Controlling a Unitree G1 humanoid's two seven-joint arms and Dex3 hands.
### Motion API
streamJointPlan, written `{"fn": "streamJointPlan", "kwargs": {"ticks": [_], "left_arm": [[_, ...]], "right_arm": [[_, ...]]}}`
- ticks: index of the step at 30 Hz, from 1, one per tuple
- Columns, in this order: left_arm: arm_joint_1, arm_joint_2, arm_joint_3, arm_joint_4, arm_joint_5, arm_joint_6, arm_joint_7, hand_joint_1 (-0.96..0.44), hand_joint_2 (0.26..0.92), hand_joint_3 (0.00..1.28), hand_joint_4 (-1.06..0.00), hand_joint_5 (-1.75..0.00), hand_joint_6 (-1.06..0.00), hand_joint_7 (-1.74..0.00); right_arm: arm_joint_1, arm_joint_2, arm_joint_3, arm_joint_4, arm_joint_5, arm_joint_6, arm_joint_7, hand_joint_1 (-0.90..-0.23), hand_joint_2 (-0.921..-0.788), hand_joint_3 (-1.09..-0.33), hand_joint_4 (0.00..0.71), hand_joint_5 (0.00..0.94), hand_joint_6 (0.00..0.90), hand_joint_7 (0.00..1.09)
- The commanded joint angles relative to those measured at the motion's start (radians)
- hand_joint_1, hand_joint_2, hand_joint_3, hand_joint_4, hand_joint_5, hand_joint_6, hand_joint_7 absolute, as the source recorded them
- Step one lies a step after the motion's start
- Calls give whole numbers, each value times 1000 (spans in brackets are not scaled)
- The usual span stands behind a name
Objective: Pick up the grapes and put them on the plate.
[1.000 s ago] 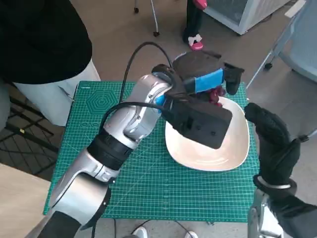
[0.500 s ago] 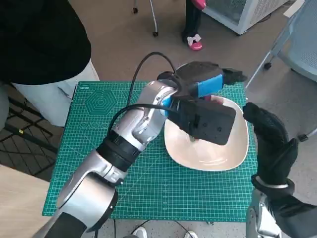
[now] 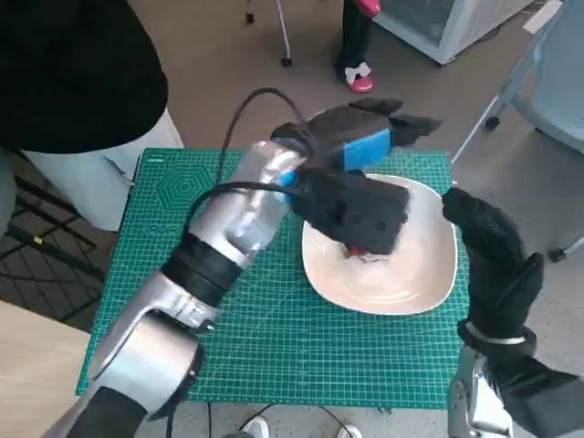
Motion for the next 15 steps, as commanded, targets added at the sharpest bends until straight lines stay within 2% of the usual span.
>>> {"fn": "streamJointPlan", "kwargs": {"ticks": [1, 9, 15], "left_arm": [[102, 81, 62, -49, -47, -47, 39, -594, 921, 92, -93, -17, -267, -31], [316, 173, 181, -171, -122, -117, 140, -506, 921, 98, -187, -28, -311, -35], [455, 214, 245, -243, -140, -120, 216, -566, 921, 159, -267, -24, -340, -26]], "right_arm": [[5, -10, -6, 19, 25, 19, 19, -640, -921, -807, 382, 1, 155, 118], [-9, -11, -1, 44, 33, 13, 35, -631, -921, -810, 383, 1, 155, 115], [-32, -13, 3, 77, 33, 11, 49, -627, -921, -812, 381, 0, 155, 112]]}}
